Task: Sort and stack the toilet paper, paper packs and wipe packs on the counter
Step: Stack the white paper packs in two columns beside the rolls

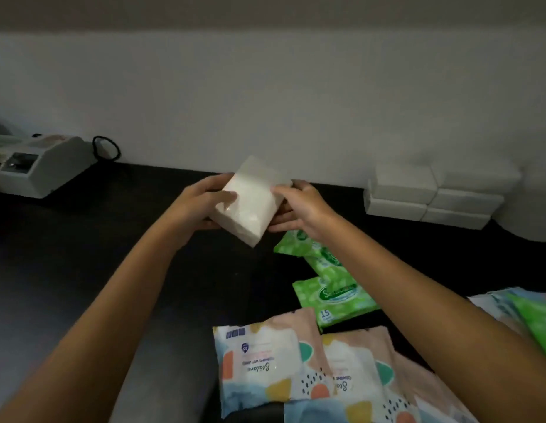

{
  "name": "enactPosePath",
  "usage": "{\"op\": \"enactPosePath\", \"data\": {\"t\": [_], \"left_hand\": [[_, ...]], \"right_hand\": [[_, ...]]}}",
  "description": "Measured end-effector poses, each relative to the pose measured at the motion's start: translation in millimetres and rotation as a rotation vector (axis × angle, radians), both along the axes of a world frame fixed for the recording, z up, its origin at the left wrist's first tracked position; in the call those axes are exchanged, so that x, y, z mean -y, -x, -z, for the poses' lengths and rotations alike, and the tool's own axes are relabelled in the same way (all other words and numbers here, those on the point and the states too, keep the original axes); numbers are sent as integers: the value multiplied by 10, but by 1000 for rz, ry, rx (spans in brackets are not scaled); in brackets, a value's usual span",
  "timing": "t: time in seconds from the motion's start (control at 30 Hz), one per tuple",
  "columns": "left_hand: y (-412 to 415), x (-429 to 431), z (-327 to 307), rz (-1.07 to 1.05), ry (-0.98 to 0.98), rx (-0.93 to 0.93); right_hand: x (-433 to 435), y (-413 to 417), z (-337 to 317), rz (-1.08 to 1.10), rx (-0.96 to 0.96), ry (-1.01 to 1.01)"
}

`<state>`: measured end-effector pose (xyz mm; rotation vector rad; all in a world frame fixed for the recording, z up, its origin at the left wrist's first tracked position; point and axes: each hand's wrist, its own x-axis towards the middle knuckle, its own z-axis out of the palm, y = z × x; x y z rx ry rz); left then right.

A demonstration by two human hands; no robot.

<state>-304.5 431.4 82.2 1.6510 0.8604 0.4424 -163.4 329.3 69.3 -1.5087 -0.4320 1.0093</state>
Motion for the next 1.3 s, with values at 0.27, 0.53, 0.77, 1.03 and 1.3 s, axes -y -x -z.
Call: {"op": "enactPosePath", "data": {"t": [0.27,0.53,0.77,1.03,1.3], "left_hand": [[-1343,245,-128,186,186,156],[-2495,843,84,21,236,295],[-2940,900,208,145,117,140],[-3217,876,342,104,161,152],[-3275,985,461,144,102,155]], "right_hand": [[878,-929,-62,288,-15,-112],[1282,-1604,-18,632,-120,-253],[1123,-1946,138,719,-20,-150],[1066,-2032,286,681,132,-56],[1066,-2042,388,592,245,-7]]}}
